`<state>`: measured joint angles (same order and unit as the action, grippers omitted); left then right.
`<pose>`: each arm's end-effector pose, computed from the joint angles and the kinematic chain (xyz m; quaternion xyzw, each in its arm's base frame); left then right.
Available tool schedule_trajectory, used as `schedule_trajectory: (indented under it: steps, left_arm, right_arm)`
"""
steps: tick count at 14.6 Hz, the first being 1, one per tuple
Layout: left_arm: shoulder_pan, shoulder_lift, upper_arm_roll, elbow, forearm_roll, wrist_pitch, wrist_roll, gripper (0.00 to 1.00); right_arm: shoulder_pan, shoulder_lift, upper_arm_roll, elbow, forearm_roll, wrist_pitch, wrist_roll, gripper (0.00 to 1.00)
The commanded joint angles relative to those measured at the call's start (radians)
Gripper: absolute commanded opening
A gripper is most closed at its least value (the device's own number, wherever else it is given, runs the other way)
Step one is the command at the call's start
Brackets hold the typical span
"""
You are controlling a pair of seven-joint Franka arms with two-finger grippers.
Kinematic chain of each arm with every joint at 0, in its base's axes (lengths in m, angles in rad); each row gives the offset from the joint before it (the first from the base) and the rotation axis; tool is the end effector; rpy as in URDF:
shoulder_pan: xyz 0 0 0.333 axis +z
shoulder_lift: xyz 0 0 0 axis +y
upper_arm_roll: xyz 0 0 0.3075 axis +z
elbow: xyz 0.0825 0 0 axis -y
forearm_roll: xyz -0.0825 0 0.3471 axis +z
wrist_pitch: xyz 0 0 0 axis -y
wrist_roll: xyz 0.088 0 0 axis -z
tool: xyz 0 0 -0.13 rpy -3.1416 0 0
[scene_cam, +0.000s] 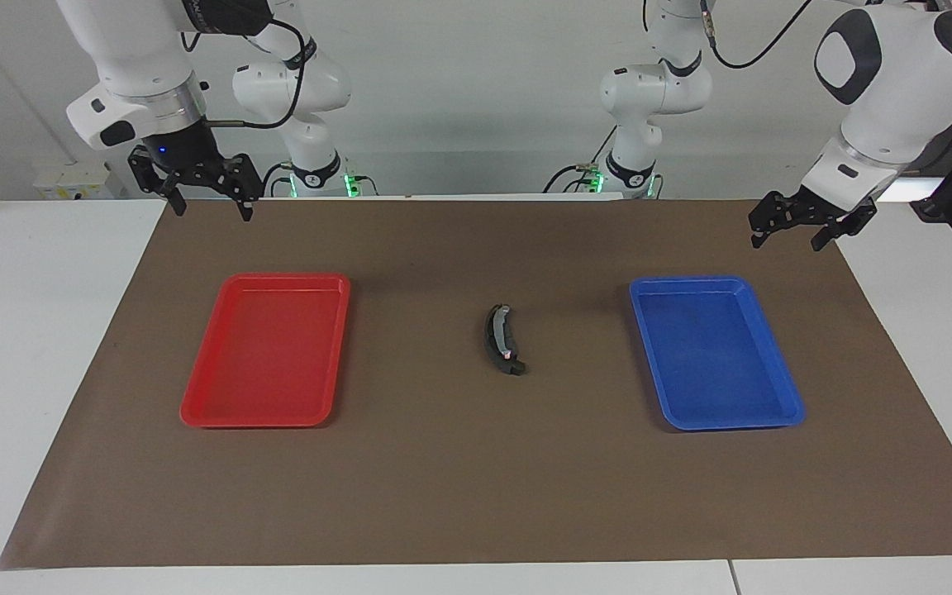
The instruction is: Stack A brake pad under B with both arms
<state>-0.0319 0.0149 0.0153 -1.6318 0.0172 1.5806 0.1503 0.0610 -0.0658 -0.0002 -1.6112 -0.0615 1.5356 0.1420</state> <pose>0.5186 -0.0064 0.5597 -0.9959 0.0837 0.0335 0.0065 0.4933 0.0218 0.6059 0.9987 -0.0415 -0.0018 0.0311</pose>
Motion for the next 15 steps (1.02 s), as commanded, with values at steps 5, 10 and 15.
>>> schedule_trajectory:
  steps: [5,10,15]
  left_arm:
    - [0.003,-0.024,0.003,-0.026,-0.005,0.016,0.005,1.00]
    - [0.003,-0.024,0.003,-0.026,-0.005,0.016,0.005,1.00]
    - [0.003,-0.024,0.003,-0.026,-0.003,0.016,0.005,1.00]
  right_arm:
    - [-0.007,0.011,0.002,0.020,0.045,-0.015,-0.018,1.00]
    - [-0.006,0.008,0.002,0.016,0.031,-0.020,-0.016,1.00]
    - [-0.009,0.004,0.002,0.013,0.031,-0.043,-0.022,1.00]
